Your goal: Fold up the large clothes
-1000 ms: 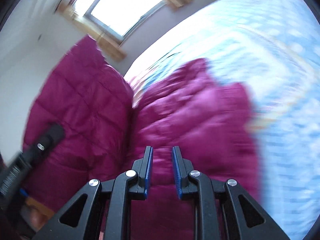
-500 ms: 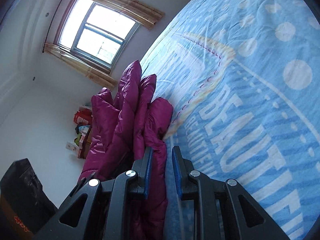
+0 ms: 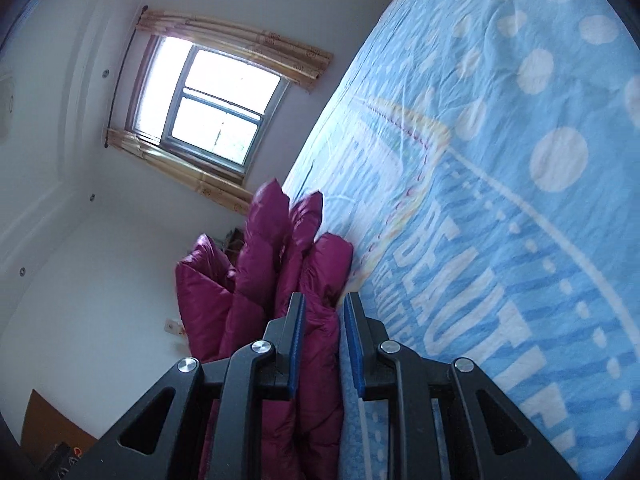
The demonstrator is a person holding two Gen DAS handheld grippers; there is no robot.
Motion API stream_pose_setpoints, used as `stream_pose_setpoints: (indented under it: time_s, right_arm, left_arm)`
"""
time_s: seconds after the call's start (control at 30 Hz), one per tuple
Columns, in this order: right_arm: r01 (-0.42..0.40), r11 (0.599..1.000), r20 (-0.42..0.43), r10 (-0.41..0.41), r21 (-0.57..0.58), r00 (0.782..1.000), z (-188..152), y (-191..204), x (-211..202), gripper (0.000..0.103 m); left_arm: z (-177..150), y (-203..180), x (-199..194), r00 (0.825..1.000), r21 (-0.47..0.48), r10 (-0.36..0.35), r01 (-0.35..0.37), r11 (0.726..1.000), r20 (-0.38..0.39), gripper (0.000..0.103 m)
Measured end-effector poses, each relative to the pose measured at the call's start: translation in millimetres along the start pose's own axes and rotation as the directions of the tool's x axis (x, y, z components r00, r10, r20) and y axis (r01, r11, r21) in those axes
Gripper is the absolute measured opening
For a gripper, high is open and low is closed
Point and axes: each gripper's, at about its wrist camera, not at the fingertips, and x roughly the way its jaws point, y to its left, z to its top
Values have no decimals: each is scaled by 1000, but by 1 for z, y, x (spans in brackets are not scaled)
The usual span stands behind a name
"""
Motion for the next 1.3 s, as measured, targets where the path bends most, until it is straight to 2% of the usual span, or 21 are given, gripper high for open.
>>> stream_pose_setpoints:
  time_s: [0.03,0.07,0.1,0.13,0.17,0.2,0.3,0.33,0.43,0.57,0.6,0.63,0.67,0.7,0.73,0.77,0.87,1.0,1.07,1.17,1.3]
  right_arm:
    - [5,1000,16,-5,-3,1000,1,2,-7,25]
    - [-8,1000,34,9,-27,999,1,9,-16,33]
    - [-19,998,45,21,-55,999,1,17,-21,46]
    - [-25,995,53,30,-99,998,0,29,-26,55]
    - [-26,988,63,36,-154,997,-2,43,-33,72]
    - [-27,978,68,42,-207,997,-4,58,-37,79]
    - [-35,952,17,42,-304,999,-7,93,-32,79]
    - [-41,945,-12,39,-324,999,-8,103,-26,79]
    - [-52,919,-100,14,-390,995,-13,129,4,79]
    - [9,903,-199,-104,-430,974,-15,136,58,79]
    - [25,896,-234,-143,-443,962,-17,135,73,74]
    - [36,887,-262,-175,-461,949,-22,133,88,63]
    - [33,881,-286,-189,-472,939,-23,132,95,28]
    - [46,870,-294,-215,-491,932,-24,134,100,23]
    - [63,856,-273,-232,-514,934,-21,137,99,22]
    - [58,834,-238,-222,-548,946,-17,143,95,19]
    - [84,807,-170,-223,-585,960,-1,145,84,19]
    - [162,820,-175,-302,-548,937,4,104,84,19]
    - [160,851,-186,-286,-501,940,0,74,84,18]
    - [126,893,-205,-233,-432,950,4,54,84,18]
    - [132,891,-211,-243,-435,947,6,56,82,19]
  left_arm:
    - [-1,6,-10,1000,-20,-21,21,1000,7,96]
    - [-4,20,-25,999,-52,-47,48,998,20,96]
    - [-5,29,-34,997,-78,-66,68,995,30,96]
    - [-5,37,-37,996,-97,-77,81,992,40,97]
    - [-5,48,-44,995,-128,-76,83,988,60,101]
    - [-6,62,-51,994,-165,-57,71,984,89,103]
    - [-5,102,-59,986,-277,42,4,961,160,103]
    - [-3,122,-58,982,-338,97,-36,940,164,103]
    - [3,159,-39,977,-406,178,-118,906,114,103]
    - [12,174,2,977,-415,212,-179,892,34,103]
    - [11,172,7,978,-411,205,-177,894,27,103]
    - [14,168,20,981,-397,194,-172,901,14,103]
    - [10,164,18,982,-385,191,-173,907,8,103]
    - [9,160,19,983,-369,185,-171,913,4,103]
    - [13,152,27,986,-342,168,-156,927,4,103]
    - [16,145,26,988,-322,156,-146,935,6,103]
    - [24,115,38,991,-234,133,-133,963,-19,103]
    - [19,79,71,981,-96,155,-167,981,-119,102]
    - [11,68,79,973,-49,193,-201,978,-125,103]
    - [-2,60,81,966,-29,232,-237,971,-114,103]
    - [-1,65,82,964,-41,225,-233,972,-139,103]
